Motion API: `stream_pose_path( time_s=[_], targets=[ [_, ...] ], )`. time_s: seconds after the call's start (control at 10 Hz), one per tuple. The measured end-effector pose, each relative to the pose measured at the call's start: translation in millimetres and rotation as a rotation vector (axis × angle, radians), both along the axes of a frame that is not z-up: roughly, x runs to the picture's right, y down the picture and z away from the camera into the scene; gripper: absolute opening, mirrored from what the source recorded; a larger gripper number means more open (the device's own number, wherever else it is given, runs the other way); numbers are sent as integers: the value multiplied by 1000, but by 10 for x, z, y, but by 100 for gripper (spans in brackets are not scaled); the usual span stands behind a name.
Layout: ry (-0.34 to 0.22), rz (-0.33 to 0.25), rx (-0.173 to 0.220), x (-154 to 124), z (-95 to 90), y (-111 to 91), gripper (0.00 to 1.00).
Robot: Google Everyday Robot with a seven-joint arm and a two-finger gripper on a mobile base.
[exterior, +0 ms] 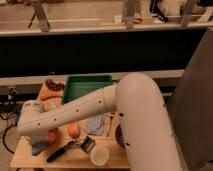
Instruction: Wipe red bowl with sponge
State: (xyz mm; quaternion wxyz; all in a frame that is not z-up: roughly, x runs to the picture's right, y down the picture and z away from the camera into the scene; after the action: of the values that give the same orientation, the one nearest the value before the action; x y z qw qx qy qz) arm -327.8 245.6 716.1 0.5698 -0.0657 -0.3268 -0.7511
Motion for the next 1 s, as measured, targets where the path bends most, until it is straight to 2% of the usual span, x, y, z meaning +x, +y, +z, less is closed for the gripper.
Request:
stream_pose_path(
  time_s=[0.2, 0.5, 0.7, 1.0],
  targets=[
    [40, 29, 13, 182, 4, -31, 5],
    [60, 78, 24, 337, 13, -107, 5],
    [76, 90, 29, 397, 89, -156, 5],
    [111, 90, 60, 485, 293, -296, 5]
  ],
)
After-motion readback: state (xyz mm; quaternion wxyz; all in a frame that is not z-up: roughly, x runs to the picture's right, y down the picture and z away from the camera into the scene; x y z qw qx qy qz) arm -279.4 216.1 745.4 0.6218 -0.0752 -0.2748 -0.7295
